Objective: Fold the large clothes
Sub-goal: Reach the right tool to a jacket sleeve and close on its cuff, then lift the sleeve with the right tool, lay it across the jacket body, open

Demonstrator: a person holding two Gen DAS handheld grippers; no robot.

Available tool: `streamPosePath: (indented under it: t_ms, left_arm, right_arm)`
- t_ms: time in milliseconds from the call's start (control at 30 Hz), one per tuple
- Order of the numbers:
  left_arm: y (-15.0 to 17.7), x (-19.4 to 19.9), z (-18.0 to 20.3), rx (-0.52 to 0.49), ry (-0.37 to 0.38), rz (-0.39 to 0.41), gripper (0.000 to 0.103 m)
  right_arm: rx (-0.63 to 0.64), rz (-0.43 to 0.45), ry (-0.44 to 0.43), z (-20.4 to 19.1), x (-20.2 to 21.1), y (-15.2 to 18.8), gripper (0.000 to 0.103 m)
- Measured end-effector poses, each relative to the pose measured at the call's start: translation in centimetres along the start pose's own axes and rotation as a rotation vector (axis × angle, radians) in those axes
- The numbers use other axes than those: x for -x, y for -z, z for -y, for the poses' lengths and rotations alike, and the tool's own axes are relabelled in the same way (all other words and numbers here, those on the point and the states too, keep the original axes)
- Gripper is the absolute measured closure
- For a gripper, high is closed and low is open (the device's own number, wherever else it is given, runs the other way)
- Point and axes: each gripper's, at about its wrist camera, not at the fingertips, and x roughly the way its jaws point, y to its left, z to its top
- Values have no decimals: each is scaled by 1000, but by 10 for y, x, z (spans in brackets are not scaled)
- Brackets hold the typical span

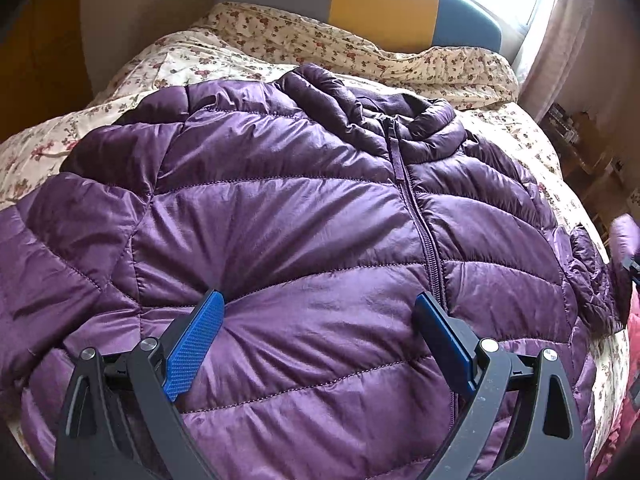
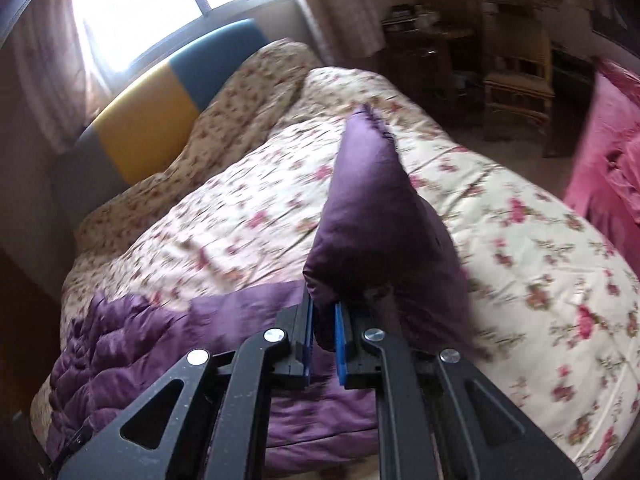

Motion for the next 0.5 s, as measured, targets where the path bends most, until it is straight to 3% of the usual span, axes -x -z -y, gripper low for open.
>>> streamPosePath:
  t_ms: [233, 500]
  left_arm:
    - [0, 1, -2, 6, 9, 0, 8]
    - [-1, 1, -2, 6, 10, -3, 8]
  right_arm:
    - [74, -74, -168, -49, -9, 15, 96]
    - [167, -156, -261, -113, -25, 50, 96]
